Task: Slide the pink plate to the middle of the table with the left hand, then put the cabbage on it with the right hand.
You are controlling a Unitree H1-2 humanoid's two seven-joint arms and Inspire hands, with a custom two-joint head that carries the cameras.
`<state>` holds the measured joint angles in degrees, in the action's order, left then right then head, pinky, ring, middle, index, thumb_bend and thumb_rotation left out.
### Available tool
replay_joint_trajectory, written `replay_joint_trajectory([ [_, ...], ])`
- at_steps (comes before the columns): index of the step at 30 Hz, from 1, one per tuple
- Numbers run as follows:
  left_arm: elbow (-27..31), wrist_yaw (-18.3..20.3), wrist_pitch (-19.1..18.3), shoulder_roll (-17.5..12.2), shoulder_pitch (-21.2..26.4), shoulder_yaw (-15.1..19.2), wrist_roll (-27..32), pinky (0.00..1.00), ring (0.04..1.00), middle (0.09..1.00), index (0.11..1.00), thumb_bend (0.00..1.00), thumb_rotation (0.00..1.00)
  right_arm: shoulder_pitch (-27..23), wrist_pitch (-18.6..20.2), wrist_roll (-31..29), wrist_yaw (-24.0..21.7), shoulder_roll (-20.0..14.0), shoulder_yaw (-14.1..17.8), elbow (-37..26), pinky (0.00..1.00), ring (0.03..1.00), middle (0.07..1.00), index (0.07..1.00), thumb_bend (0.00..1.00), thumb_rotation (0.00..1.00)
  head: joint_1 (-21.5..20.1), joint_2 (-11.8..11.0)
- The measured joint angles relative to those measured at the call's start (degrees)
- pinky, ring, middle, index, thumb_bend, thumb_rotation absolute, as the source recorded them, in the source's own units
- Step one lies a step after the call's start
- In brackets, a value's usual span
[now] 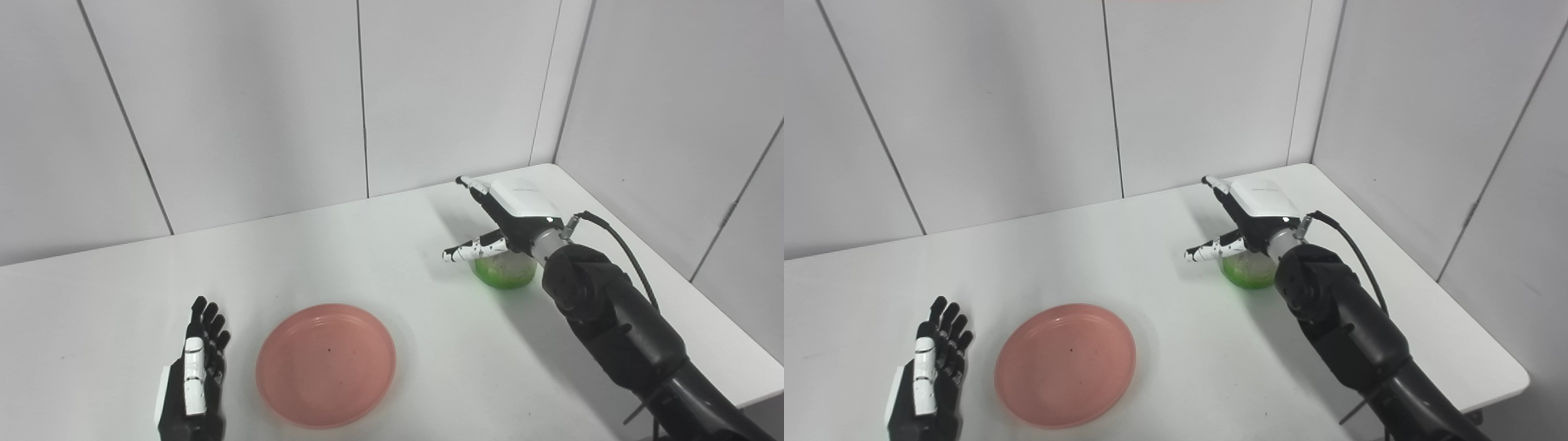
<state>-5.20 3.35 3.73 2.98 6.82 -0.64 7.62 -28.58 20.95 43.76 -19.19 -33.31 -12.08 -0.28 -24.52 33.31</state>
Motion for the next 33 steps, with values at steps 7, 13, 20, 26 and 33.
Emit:
replay_joint_trajectory([
  [7, -0.1, 0.0, 0.2, -0.4, 0.0, 0.0, 0.1, 1.00, 1.000, 1.000, 1.000, 0.55, 1.00, -2.0, -0.5, 2.3, -1.8, -3.2, -2.1, 2.6, 0.90, 0.898, 0.906, 0.918, 1.00, 0.62, 0.1, -0.1],
  [13, -0.2, 0.0, 0.8, -0.5, 0.0, -0.1, 0.1, 1.00, 1.000, 1.000, 1.000, 0.52, 1.00, -2.4, -1.6, 2.4, -2.8, -5.1, -2.8, 4.4, 0.91, 0.883, 0.902, 0.904, 1.00, 0.60, 0.2, -0.1],
  [20, -0.1, 0.0, 1.5, -0.5, -0.1, -0.1, 0.1, 1.00, 1.000, 1.000, 1.000, 0.52, 1.00, -2.2, -1.6, 0.9, -5.3, -5.4, -2.6, 4.5, 0.82, 0.879, 0.903, 0.881, 1.00, 0.48, 0.4, 0.2],
  [26, -0.1, 0.0, 1.6, -0.4, -0.1, -0.2, -0.2, 1.00, 1.000, 1.000, 1.000, 0.52, 1.00, -2.0, -1.3, 0.9, -8.2, -5.4, -2.6, 5.0, 0.73, 0.873, 0.915, 0.879, 1.00, 0.45, 0.7, 0.5],
  [33, 0.1, -0.1, 1.6, -0.4, -0.2, -0.3, -0.4, 1.00, 1.000, 1.000, 1.000, 0.53, 1.00, -1.2, -1.1, -0.6, -10.1, -4.5, -2.6, 5.2, 0.73, 0.876, 0.915, 0.884, 1.00, 0.40, 0.4, 0.8],
])
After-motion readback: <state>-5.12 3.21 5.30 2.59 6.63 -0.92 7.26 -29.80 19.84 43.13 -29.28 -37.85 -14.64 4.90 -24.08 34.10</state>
